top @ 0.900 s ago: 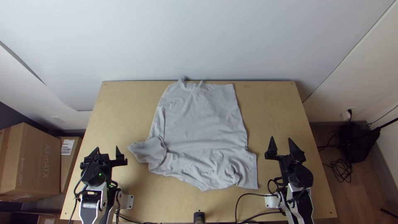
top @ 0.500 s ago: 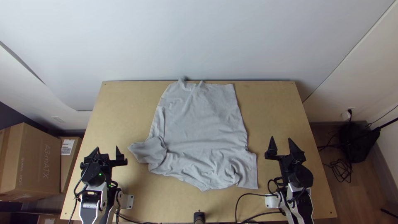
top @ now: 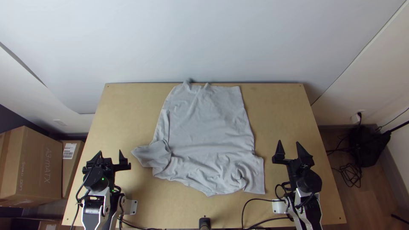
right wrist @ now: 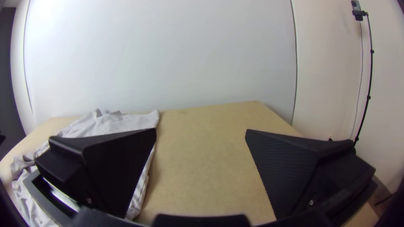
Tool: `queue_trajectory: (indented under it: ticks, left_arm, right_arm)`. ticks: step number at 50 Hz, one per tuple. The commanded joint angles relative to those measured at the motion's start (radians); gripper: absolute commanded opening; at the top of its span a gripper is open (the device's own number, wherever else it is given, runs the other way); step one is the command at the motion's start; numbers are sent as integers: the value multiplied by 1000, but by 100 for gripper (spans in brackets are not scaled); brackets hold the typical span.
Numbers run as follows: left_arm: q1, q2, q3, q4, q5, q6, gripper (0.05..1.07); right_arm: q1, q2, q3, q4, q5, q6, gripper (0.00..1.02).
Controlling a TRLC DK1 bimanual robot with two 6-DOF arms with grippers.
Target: Fold the t-shirt
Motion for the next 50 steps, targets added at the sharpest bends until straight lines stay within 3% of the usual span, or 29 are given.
queue_trajectory:
  ticks: [1,7,16,23,30,38,47,50]
  left_arm:
    - [-2,-2,16,1,-6,22,102]
    - [-40,-2,18,-2,77,20,102]
    - [-69,-2,18,-5,81,22,102]
    - [-71,-4,18,-5,83,23,102]
    - [-74,-2,18,-5,92,23,102]
    - [-111,-4,21,-16,130,20,102]
    - [-141,-1,21,-16,143,20,102]
    - [-153,-4,25,-16,136,8,102]
  right_arm:
    - [11,44,-4,-19,14,20,98]
    - [17,44,-4,-20,9,26,98]
    - [127,44,-4,-19,7,37,98]
    - [130,44,-4,-19,7,38,98]
    - [155,42,-4,-19,0,115,98]
    - [161,41,-3,-31,0,117,98]
    - [158,41,17,6,3,54,98]
    - [152,41,28,37,1,3,98]
